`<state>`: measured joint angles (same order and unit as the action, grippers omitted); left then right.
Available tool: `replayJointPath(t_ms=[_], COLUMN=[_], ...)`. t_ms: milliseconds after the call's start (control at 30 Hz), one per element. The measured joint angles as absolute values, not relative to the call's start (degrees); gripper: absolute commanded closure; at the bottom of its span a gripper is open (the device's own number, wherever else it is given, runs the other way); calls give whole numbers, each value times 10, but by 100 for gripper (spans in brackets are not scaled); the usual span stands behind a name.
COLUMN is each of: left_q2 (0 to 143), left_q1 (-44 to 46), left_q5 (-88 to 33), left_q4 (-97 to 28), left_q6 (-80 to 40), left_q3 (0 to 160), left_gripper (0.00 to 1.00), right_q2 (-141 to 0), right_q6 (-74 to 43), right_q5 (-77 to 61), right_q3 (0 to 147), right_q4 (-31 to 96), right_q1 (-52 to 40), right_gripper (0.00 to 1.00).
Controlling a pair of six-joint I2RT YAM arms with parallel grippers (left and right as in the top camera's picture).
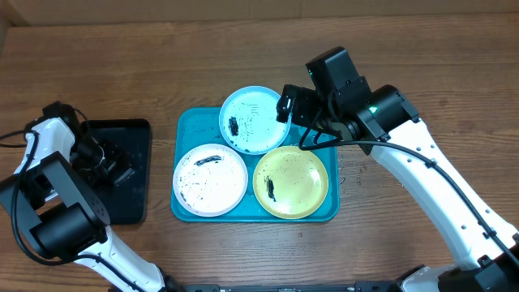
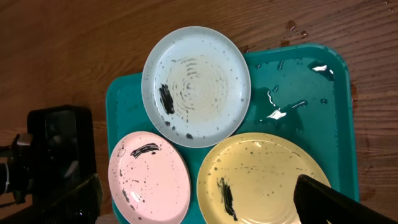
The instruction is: Clean dirty plates on tray and stack at the side
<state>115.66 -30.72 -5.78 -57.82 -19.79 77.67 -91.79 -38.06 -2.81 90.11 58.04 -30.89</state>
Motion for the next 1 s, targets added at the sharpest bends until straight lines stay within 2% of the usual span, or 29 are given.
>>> replayJointPath(t_ms=[67,167,367,400,433,467,500,567,733,767,833,867,900,933,1000], left_q2=[1157,1157,1157,1157,1157,1157,1157,1156,1153,1153,1153,1153,1153,1153,1153], left_q1=[-307,-307,-307,-307,-307,-307,-307,-307,-303,-303,-303,-303,-303,-303,-303], left_q5=[-53,-49,-46,-45,-45,-45,-45,-45,-20,-12,-1,2,3,3,5], left_q4=[-577,-577,-576,-576,-576,-574,-569,-560,-528,-522,-514,-512,-510,-510,-510], left_q6=[-203,-204,-206,-206,-205,-206,-206,-204,-196,-194,-192,-190,-188,-189,-188], left_q3=[769,768,768,768,768,768,768,768,769,769,769,769,769,769,769], left_gripper=[75,96,95,79,51,29,15,0,0,7,42,72,88,96,96], right_q2=[-918,-918,-918,-918,-918,-918,-918,-918,-918,-918,-918,-918,-918,-918,-918], right_q6=[-381,-381,-381,-381,-381,-381,-381,-381,-380,-379,-379,-379,-379,-379,-379], right_q5=[-28,-28,-28,-28,-28,-28,-28,-28,-28,-28,-28,-28,-28,-28,-28], right_q3=[901,901,901,901,901,901,901,901,901,901,901,901,901,901,901], right_q4=[581,580,579,579,579,579,579,579,579,579,579,579,579,579,579], right_q1=[-309,-309,-309,-309,-309,-309,-309,-309,-309,-309,-309,-309,-309,-309,-309], right_gripper=[0,0,0,0,0,0,0,0,0,0,0,0,0,0,0])
